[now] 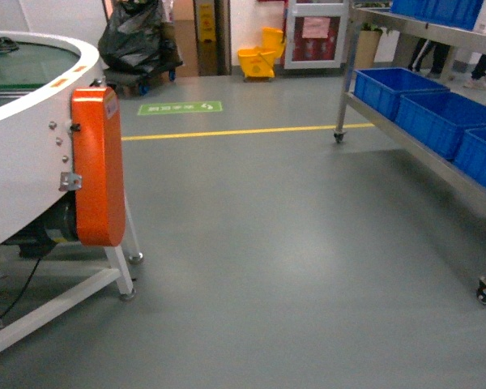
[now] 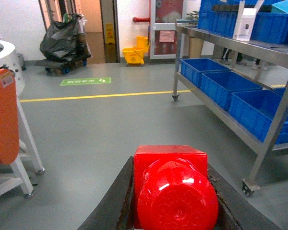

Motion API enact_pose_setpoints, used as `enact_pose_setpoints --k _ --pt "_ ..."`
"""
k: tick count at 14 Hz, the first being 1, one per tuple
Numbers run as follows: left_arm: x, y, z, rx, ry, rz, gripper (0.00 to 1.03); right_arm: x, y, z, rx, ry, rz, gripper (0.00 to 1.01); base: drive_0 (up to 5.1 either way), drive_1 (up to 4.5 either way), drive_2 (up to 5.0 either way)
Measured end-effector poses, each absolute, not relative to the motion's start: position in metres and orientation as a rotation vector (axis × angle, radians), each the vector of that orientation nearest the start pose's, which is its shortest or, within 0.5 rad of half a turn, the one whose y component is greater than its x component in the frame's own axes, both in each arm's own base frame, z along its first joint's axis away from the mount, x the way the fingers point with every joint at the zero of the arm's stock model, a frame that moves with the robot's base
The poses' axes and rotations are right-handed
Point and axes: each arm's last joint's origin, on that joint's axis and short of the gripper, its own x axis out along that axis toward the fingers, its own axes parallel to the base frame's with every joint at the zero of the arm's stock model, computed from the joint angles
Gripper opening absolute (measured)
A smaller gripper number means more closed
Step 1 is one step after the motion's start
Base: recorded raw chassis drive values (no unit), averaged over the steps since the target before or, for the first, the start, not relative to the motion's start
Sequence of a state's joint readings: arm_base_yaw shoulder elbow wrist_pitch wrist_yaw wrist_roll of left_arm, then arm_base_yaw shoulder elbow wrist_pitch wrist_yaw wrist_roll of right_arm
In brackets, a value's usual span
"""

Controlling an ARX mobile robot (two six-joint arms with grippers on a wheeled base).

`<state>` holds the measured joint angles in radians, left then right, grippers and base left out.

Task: Pick red block from blue box to shelf

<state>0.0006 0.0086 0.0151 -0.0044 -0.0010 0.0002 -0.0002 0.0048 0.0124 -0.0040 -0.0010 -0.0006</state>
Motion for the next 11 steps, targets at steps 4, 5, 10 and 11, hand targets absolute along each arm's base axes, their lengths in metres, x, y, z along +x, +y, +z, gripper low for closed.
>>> enact_pose_setpoints --k 4,5,10,11 --pt "0.0973 0.0001 0.1676 0.000 -0.002 0.002 0.98 0.0972 0.0000 0.1669 -0.001 -0.003 0.001 0.28 -1.5 -1.47 -1.5" --pt "0.0973 0.0001 0.1676 0.000 -0.002 0.001 0.98 0.0972 0.0000 0.1669 -0.001 -0.003 0.001 0.28 -1.7 -1.69 -1.7" --pt "0.0973 0.0001 0.1676 0.000 -0.002 0.001 0.98 0.0972 0.0000 0.1669 -0.001 -0.003 0.001 0.28 -1.5 -1.54 -1.5" --pt "0.0973 0.0001 0.1676 0.000 -0.002 0.001 0.98 0.0972 0.0000 0.1669 -0.001 -0.003 0.001 0.28 -1.5 -1.51 -1.5"
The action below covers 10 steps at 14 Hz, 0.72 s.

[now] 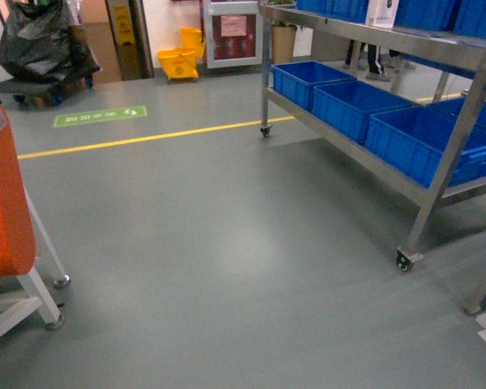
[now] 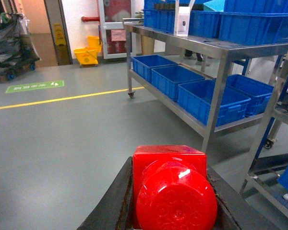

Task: Pick red block from blue box to shelf

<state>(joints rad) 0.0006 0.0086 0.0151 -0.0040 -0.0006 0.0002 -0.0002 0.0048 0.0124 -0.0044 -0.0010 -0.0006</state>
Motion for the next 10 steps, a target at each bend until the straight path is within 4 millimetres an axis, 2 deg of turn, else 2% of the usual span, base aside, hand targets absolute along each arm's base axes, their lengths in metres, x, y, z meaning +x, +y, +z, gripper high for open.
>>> enact_pose_setpoints --k 10 --pt "0.0973 0.0001 0.1676 0.000 -0.002 0.002 0.98 0.0972 0.0000 0.1669 -0.001 -0.003 0.001 0.28 -1.5 -1.55 -1.5"
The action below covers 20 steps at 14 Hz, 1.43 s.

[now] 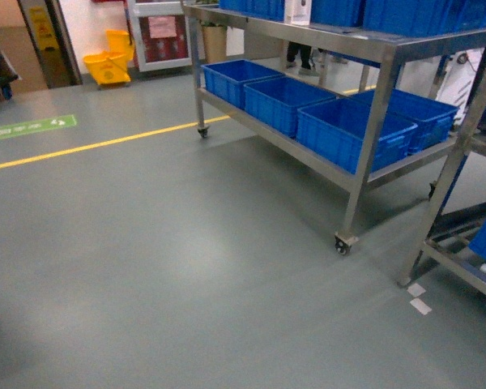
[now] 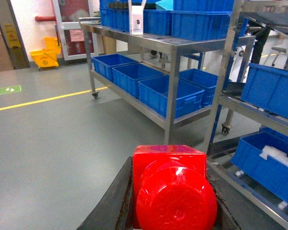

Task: Pick red block from blue box to shelf

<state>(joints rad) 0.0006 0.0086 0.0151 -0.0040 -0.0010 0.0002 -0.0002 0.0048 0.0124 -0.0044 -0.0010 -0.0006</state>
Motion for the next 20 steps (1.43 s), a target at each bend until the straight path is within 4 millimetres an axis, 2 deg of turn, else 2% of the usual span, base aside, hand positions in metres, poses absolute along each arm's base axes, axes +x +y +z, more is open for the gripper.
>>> enact_pose_setpoints --k 20 --pt "0.0973 0.0001 0.1676 0.000 -0.003 0.001 0.98 0.0972 0.0000 0.1669 -0.001 -0.003 0.001 0.28 -1.5 -1.52 -1.5"
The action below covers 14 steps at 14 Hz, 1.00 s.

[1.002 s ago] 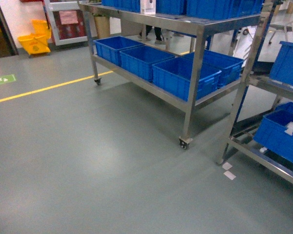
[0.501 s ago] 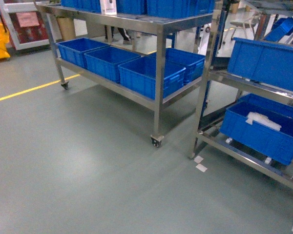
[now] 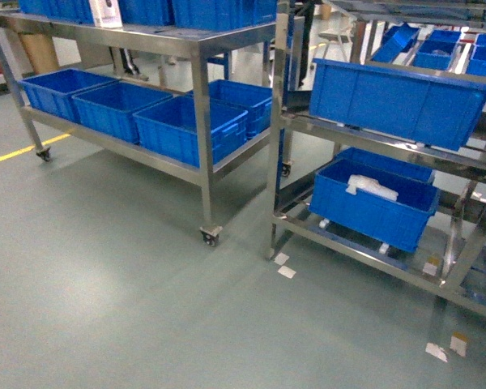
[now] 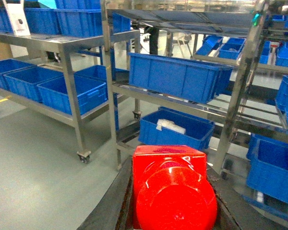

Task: Pick red block from blue box to shelf

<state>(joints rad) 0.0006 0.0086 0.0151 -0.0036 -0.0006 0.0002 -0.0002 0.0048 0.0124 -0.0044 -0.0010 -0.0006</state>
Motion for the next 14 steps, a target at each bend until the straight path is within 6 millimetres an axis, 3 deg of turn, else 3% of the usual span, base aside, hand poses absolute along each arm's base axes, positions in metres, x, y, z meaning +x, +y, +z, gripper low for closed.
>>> enact_pose_setpoints --k 14 --pt "0.0973 0.0001 0.1676 0.000 -0.003 0.001 0.98 0.0972 0.0000 0.1669 -0.001 -0.003 0.001 0.28 -1.5 -1.50 -1.5"
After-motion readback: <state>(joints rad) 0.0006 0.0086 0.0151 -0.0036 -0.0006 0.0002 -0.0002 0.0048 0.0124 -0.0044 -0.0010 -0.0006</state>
